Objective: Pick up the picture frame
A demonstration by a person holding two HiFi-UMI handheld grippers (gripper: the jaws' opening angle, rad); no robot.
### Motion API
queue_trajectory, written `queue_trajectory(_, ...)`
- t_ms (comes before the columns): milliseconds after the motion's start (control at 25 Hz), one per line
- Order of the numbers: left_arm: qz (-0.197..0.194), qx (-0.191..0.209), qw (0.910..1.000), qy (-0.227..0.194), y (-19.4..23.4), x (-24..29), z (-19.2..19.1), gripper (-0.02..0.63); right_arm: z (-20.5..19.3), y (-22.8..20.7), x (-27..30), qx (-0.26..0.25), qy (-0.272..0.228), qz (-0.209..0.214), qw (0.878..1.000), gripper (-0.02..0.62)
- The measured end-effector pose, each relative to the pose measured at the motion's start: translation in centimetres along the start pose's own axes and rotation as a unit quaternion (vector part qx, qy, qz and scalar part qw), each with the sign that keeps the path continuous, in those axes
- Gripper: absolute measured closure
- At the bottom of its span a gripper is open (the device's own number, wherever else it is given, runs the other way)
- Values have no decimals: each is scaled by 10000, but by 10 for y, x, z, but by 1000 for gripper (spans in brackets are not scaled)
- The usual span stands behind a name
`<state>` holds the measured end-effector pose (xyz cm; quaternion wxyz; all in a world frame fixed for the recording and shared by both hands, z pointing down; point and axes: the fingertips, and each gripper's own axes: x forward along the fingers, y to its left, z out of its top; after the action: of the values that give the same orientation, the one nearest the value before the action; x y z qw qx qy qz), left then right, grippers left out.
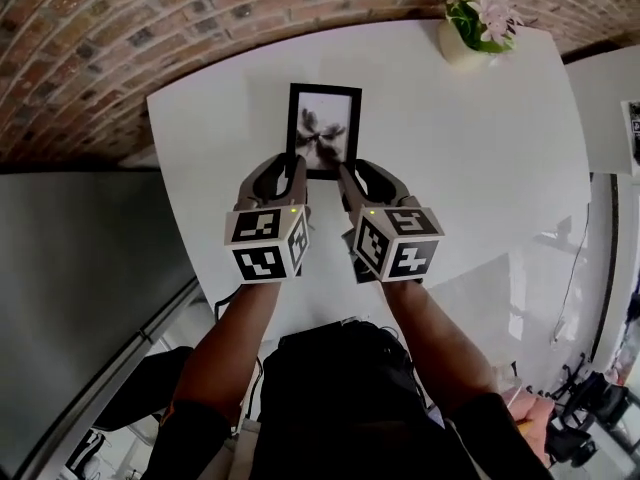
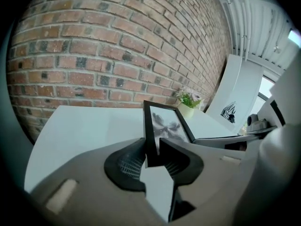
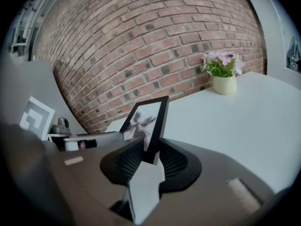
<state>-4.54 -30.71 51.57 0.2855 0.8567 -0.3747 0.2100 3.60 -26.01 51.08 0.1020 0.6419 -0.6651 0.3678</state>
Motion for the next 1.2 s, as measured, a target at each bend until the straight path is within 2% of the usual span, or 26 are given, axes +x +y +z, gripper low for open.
queue_trajectory(440,-636,323,9970,-289,-126,-40,-6,521,2,-50,-131,114,-640,-628,9959,518)
queue_trajectory(840,-1013,723,9914,-412,-226,-91,-34,526,-25,-81,-241,335,-1100,-902,9893,522)
queue_trajectory(1200,-1198,861,9876,-529,-292,-148,-76,526,-66,-89,-332,441,-1441,-1066,9828,526)
